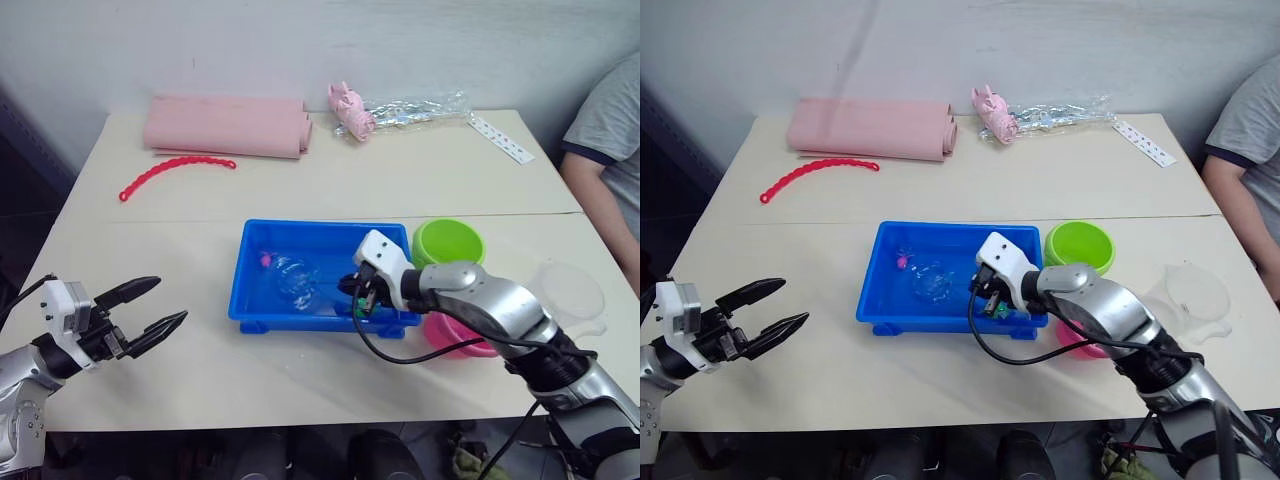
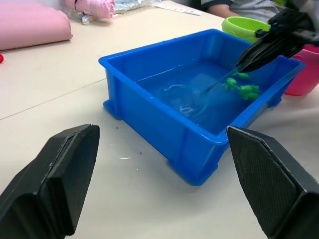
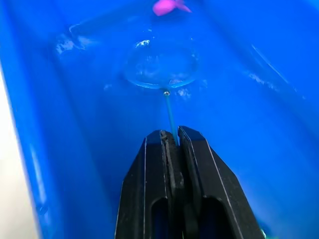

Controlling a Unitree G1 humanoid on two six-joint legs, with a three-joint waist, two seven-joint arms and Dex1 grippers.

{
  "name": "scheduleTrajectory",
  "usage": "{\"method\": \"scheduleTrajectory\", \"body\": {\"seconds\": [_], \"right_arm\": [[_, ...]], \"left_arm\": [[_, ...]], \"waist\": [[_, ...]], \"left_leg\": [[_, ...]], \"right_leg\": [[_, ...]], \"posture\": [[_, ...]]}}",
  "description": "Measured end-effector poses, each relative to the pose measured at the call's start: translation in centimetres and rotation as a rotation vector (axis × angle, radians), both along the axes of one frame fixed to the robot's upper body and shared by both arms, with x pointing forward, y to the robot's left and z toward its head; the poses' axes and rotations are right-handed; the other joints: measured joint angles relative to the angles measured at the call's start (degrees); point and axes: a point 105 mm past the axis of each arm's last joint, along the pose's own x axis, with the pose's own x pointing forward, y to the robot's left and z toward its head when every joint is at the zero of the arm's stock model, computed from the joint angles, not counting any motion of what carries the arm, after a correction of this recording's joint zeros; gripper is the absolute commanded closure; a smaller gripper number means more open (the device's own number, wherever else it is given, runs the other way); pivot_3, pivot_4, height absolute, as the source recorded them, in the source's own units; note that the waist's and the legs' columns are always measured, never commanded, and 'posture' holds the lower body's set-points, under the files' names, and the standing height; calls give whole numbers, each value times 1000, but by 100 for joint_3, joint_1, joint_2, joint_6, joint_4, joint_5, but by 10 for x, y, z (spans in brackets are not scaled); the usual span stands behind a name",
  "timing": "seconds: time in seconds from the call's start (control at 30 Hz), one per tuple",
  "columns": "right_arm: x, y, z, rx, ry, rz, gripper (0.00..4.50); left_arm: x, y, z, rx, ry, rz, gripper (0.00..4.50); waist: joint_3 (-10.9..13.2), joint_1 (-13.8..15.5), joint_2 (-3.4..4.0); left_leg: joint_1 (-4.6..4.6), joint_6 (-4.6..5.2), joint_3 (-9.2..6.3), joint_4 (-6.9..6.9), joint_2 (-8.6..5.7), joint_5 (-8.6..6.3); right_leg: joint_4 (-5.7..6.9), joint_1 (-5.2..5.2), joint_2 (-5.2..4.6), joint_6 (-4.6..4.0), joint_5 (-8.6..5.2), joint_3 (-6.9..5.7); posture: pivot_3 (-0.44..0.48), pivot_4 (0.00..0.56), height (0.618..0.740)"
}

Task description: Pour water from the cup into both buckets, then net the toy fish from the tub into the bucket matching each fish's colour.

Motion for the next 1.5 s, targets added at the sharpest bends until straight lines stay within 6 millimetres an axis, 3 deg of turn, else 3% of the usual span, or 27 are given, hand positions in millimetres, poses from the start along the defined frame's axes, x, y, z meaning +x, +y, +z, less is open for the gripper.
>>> {"method": "scheduleTrajectory", "body": {"seconds": [0.37,0.57,0.7,1.1,1.3,1.5], "right_arm": [[16,39,-9,53,-38,38,4500],[12,39,-10,109,-81,74,4500],[7,34,-7,120,-113,102,4500],[-30,-16,3,188,-158,121,4500],[-44,-42,29,260,-223,83,4500],[-56,-56,15,251,-209,55,4500]], "left_arm": [[5,-6,2,12,2,-39,62],[6,-7,2,15,4,-46,62],[6,-7,2,19,7,-53,62],[12,-15,0,16,35,-115,62],[17,-35,7,-3,19,-186,62],[20,-50,9,-17,13,-238,62]], "waist": [[-1,-68,-1],[0,-67,-1],[-1,-64,-1],[0,-47,-1],[1,-41,-3],[1,-59,-2]], "left_leg": [[1,-9,9,-22,0,4],[0,-10,11,-25,0,5],[1,-11,11,-28,0,5],[0,-16,13,-43,1,7],[3,-17,13,-45,0,7],[12,-17,14,-55,0,8]], "right_leg": [[30,-23,2,0,0,5],[28,-25,2,0,0,6],[25,-28,2,0,0,7],[14,-32,1,0,0,10],[2,-23,2,0,0,9],[-14,-10,6,0,0,8]], "posture": [[0,150,740],[0,150,740],[0,150,740],[0,150,740],[0,150,740],[0,150,740]]}}
